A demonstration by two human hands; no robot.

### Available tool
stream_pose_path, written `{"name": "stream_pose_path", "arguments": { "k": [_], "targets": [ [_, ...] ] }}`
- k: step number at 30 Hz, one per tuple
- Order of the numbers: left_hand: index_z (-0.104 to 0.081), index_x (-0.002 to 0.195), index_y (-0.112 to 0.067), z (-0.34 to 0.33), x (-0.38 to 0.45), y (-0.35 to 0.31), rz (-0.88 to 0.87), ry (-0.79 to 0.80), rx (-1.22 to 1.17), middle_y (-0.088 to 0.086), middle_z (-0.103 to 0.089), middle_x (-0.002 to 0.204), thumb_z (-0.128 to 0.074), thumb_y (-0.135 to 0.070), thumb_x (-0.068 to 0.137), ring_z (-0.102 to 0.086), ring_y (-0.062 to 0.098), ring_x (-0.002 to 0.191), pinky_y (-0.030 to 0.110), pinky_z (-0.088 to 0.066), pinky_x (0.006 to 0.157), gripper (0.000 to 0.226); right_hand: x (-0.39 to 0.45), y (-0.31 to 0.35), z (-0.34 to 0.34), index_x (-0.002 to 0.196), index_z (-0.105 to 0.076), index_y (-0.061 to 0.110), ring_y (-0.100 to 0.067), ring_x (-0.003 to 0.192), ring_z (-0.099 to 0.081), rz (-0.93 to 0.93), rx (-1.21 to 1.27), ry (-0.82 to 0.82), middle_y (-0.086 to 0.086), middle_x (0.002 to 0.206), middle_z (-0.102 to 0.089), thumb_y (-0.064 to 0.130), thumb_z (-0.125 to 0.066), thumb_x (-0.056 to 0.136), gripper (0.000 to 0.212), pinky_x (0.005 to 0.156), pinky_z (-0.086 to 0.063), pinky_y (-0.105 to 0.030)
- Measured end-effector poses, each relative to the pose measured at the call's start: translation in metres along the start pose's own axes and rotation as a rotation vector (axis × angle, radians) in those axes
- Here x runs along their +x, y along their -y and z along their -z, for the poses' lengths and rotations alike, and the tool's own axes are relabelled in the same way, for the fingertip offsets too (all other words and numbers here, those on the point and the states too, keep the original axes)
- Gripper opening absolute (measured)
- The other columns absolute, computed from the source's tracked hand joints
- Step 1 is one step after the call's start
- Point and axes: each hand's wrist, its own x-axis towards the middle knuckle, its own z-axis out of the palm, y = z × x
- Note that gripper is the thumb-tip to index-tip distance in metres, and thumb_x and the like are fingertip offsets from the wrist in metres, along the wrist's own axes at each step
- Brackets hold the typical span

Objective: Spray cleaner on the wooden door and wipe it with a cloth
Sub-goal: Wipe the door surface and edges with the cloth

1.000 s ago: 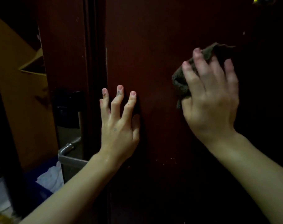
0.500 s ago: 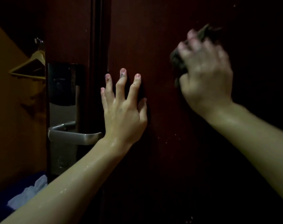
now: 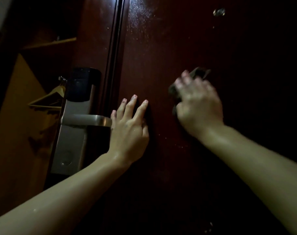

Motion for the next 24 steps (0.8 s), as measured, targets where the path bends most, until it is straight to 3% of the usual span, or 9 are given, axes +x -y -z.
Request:
{"name": "stream_pose_path", "arguments": {
  "k": [4,7,11,15,18,21,24],
  "targets": [
    [-0.036,0.146,-0.024,0.004,-0.031,0.008,-0.026,0.021,-0.07,0.004,-0.032,0.153,-0.023,-0.034,0.083,-0.02,0.025,0.144,0.05,-0.022,0.115,0.065,-0.083,0.038,-0.013,0.127,-0.059,0.014,-0.03,0.122,-0.054,0.4,0.002,0.141,-0.011,0.139,-0.052,0.032,-0.039,0.072,0.062,0.109,-0.035,-0.043],
    [-0.031,0.148,-0.023,0.011,-0.046,0.021,-0.1,0.096,-0.033,0.004,-0.029,0.154,-0.032,-0.025,0.092,-0.016,0.023,0.145,0.047,-0.022,0.116,0.056,-0.096,0.027,-0.007,0.129,-0.058,0.012,-0.029,0.119,-0.057,0.53,-0.131,0.208,-0.013,0.139,-0.052,0.035,-0.036,0.074,0.063,0.106,-0.039,-0.045],
    [-0.016,0.151,-0.03,0.023,-0.058,0.046,-0.176,0.205,0.073,-0.006,-0.011,0.16,-0.035,-0.028,0.099,0.001,0.014,0.148,0.04,-0.011,0.12,0.055,-0.083,0.016,0.004,0.14,-0.046,0.013,-0.032,0.13,-0.046,0.376,-0.232,0.18,-0.014,0.148,-0.041,0.038,-0.036,0.079,0.066,0.111,-0.03,-0.045],
    [-0.015,0.151,-0.033,0.026,-0.074,0.068,-0.244,0.223,0.128,-0.007,-0.009,0.16,-0.034,-0.042,0.096,0.002,0.014,0.148,0.04,-0.012,0.12,0.058,-0.057,0.025,0.005,0.152,-0.014,0.018,-0.024,0.147,-0.009,0.077,-0.159,0.154,-0.006,0.161,-0.007,0.031,-0.034,0.094,0.062,0.12,-0.003,-0.038],
    [-0.018,0.151,-0.031,0.026,-0.082,0.074,-0.315,0.225,0.115,-0.005,-0.017,0.159,-0.024,-0.053,0.087,-0.002,0.015,0.148,0.035,-0.014,0.12,0.067,-0.05,0.05,-0.005,0.151,-0.018,0.017,-0.024,0.146,-0.011,-0.006,-0.044,0.103,-0.006,0.161,-0.009,0.031,-0.034,0.092,0.063,0.119,-0.004,-0.038],
    [-0.01,0.153,-0.021,0.027,-0.089,0.079,-0.298,0.245,0.06,-0.001,-0.008,0.16,-0.024,-0.049,0.083,0.005,0.016,0.148,0.028,-0.006,0.117,0.077,-0.09,0.085,-0.024,0.141,-0.044,0.017,-0.028,0.136,-0.038,0.278,-0.003,0.14,-0.009,0.153,-0.034,0.037,-0.036,0.076,0.069,0.116,-0.019,-0.04],
    [0.004,0.152,-0.017,0.031,-0.092,0.083,-0.233,0.274,0.007,0.001,0.012,0.16,-0.036,-0.037,0.082,0.013,0.018,0.147,0.035,-0.007,0.12,0.083,-0.13,0.092,-0.027,0.125,-0.061,0.018,-0.025,0.121,-0.056,0.614,-0.011,0.253,-0.008,0.138,-0.054,0.04,-0.037,0.071,0.064,0.108,-0.036,-0.043]
  ]
}}
